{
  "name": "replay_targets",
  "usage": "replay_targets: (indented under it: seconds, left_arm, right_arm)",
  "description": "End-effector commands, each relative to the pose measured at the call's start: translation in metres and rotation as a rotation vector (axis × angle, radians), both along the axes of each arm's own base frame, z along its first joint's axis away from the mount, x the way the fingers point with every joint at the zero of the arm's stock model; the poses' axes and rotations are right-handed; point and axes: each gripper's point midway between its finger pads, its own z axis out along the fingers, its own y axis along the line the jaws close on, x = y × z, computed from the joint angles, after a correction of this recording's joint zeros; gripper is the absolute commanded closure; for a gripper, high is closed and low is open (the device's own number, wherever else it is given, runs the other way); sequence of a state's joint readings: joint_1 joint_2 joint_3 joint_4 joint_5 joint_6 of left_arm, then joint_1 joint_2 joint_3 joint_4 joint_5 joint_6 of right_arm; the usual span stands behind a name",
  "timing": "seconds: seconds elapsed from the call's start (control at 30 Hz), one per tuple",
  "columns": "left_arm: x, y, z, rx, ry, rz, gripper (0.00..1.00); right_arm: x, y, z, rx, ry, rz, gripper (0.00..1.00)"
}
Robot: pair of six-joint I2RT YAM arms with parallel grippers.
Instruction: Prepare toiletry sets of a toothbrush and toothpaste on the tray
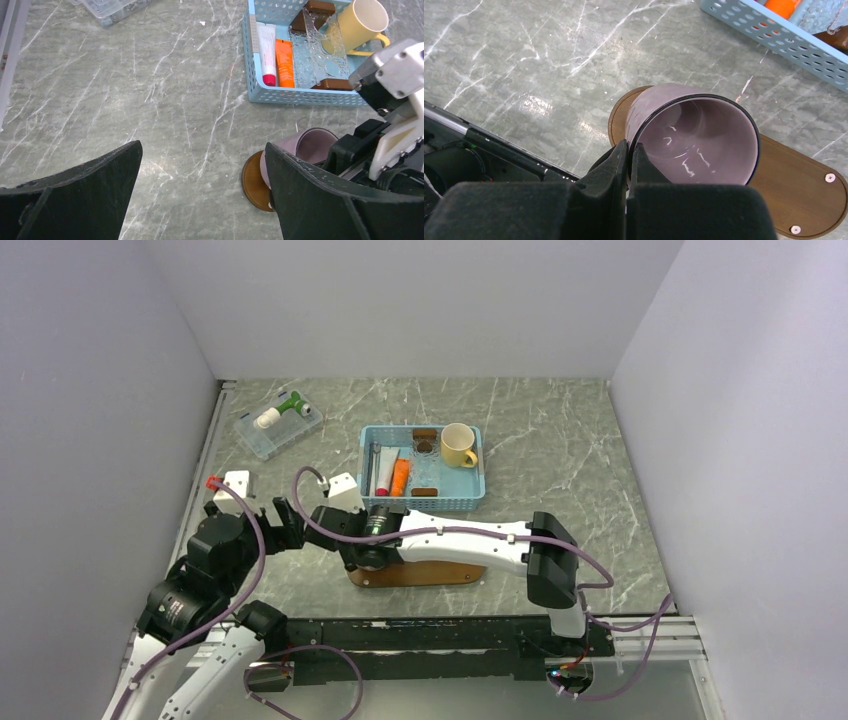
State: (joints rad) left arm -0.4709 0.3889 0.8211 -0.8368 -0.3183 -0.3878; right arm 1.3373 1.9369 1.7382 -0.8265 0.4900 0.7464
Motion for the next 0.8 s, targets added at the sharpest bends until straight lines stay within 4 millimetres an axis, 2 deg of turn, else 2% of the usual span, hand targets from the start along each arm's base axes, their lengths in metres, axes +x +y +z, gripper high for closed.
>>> replay_targets:
  seconds: [0.0, 0.77]
  left_arm:
    - [0.001, 0.003, 0.006, -0.017, -0.026, 0.025, 0.01]
    - [-0.002, 0.012, 0.009, -0.027, -0.046, 0.071, 0.01]
  right_arm:
    - [0.005, 0.008, 0.028, 0.067, -0.038, -0.052, 1.00]
    - [-0.014, 0.016, 0.006, 0.038, 0.038, -0.031, 1.00]
